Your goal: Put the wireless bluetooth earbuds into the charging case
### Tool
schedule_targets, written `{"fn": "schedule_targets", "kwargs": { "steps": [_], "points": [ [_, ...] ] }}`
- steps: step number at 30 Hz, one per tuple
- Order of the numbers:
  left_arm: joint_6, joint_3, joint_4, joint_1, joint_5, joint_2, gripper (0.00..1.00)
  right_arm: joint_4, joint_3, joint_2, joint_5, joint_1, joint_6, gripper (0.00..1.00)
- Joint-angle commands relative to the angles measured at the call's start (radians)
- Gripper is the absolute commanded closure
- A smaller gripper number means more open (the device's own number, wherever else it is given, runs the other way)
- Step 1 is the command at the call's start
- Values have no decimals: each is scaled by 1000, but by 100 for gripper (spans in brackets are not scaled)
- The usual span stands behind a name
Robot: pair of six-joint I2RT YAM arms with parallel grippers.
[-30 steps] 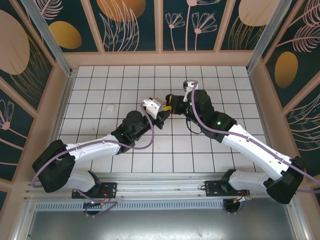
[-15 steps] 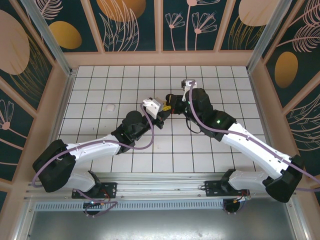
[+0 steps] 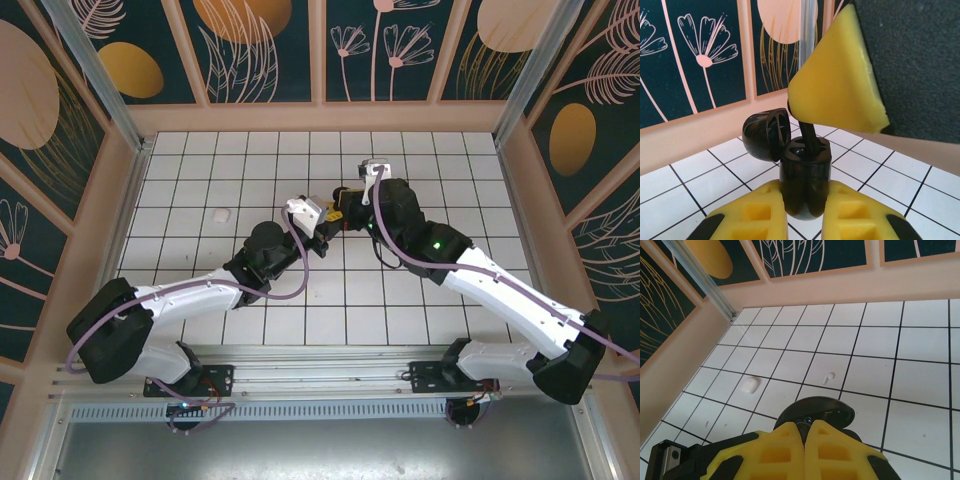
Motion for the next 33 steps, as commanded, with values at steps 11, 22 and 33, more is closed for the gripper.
{"fn": "schedule_targets", "kwargs": {
  "steps": [11,22,33],
  "points": [
    [6,65,146,6,20,6,100,-57,-41,6,-115,31,-62,96],
    [-11,52,143,5,25,3,100,-94,13,-27,-170,-92,44,97],
    [-9,66,134,5,27,9,100,-115,-19,-7,-246,-61,58,99]
  ]
}}
